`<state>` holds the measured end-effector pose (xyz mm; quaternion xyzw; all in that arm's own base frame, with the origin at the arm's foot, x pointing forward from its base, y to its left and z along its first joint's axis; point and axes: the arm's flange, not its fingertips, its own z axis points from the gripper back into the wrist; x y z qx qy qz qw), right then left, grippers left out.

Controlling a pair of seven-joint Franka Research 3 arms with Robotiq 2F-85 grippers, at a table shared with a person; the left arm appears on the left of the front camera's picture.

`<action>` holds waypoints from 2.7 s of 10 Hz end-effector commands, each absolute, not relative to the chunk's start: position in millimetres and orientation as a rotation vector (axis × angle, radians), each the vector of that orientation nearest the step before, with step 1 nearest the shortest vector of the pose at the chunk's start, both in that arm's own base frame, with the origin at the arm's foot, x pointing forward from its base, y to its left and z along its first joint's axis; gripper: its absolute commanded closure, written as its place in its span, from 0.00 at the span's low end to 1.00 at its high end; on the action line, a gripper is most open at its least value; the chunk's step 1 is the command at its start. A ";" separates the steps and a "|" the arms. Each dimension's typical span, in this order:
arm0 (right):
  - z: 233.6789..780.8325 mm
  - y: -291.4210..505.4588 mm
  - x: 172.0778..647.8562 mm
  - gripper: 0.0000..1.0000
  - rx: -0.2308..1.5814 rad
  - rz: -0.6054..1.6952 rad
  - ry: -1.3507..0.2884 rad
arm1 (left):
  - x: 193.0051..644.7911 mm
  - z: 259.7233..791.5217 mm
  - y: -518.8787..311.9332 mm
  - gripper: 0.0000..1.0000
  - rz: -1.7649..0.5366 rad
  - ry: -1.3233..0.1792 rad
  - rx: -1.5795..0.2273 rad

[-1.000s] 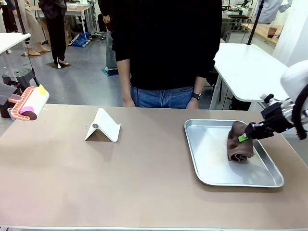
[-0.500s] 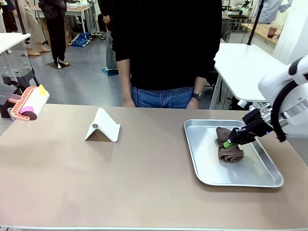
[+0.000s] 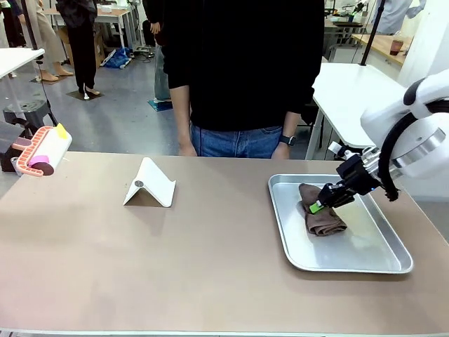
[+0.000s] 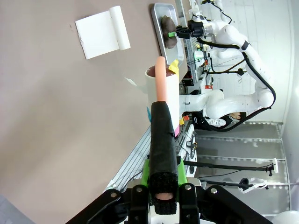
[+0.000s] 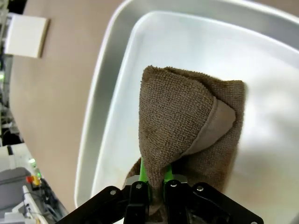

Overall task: Clean the surface of the table.
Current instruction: Clean the area not pointed to by the person.

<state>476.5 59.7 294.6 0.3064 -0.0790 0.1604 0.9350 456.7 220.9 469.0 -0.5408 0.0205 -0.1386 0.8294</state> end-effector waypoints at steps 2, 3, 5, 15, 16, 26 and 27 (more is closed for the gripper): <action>301.8 72.5 475.2 0.88 0.713 0.433 -0.229 | 453.4 473.5 221.1 0.77 -0.302 0.044 -1.159; 314.7 67.5 470.1 0.88 0.766 0.439 -0.279 | 453.4 473.5 221.1 0.77 -0.302 0.044 -1.159; 342.6 41.5 459.8 0.88 0.945 0.369 -0.411 | 453.4 473.5 221.1 0.77 -0.302 0.044 -1.159; 372.7 -60.6 402.3 0.88 1.441 0.249 -0.464 | 453.4 473.5 221.1 0.77 -0.302 0.044 -1.159; 372.9 -61.9 402.4 0.88 1.427 0.248 -0.465 | 453.4 473.5 221.1 0.77 -0.302 0.044 -1.159; 370.4 -176.7 355.9 0.88 1.492 0.100 -0.319 | 453.4 473.5 221.1 0.77 -0.302 0.044 -1.159; 365.3 -166.2 359.7 0.88 1.444 0.103 -0.289 | 453.4 473.5 221.1 0.77 -0.302 0.044 -1.159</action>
